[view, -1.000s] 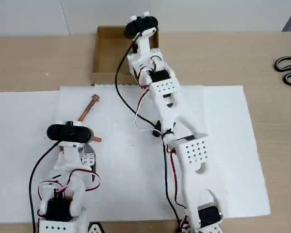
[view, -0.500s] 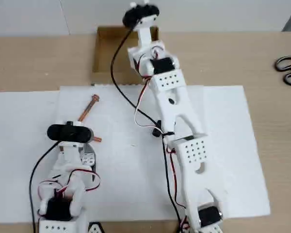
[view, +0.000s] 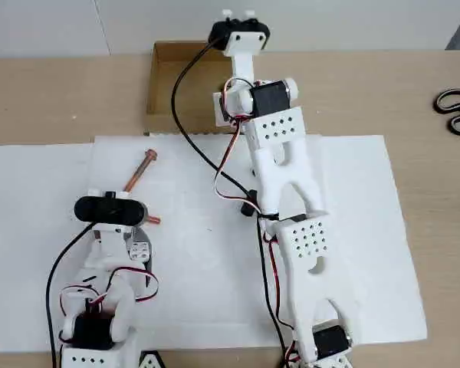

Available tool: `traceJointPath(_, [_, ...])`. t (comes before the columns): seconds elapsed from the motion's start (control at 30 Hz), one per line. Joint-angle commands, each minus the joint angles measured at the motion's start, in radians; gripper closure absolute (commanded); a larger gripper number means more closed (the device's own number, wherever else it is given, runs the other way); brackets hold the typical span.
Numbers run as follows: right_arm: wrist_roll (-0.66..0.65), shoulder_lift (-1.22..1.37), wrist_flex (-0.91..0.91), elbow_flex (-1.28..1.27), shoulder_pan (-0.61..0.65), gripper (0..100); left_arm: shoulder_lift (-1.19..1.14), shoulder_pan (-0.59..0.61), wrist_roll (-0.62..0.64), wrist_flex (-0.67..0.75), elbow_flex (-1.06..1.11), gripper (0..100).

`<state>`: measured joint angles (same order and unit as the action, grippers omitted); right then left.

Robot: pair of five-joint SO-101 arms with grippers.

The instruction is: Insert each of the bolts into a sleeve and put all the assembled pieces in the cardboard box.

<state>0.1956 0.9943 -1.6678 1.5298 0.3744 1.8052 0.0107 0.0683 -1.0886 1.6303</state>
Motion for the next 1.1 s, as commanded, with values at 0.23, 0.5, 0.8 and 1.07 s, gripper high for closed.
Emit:
traceJointPath(0.23, [0.052, -0.044, -0.036, 0.041, 0.068, 92.2, 0.011, 0.006, -0.002, 0.023, -0.004, 99])
traceJointPath(0.5, [0.052, -0.251, -0.035, -0.227, 0.082, 92.2, 0.011, 0.006, -0.002, 0.023, -0.004, 99])
traceJointPath(0.8, [0.097, -0.493, -0.025, -0.641, 0.085, 92.2, 0.011, 0.006, -0.002, 0.023, -0.004, 99])
traceJointPath(1.07, [0.176, -0.501, -0.025, -0.806, 0.082, 92.2, 0.011, 0.006, -0.002, 0.023, -0.004, 99])
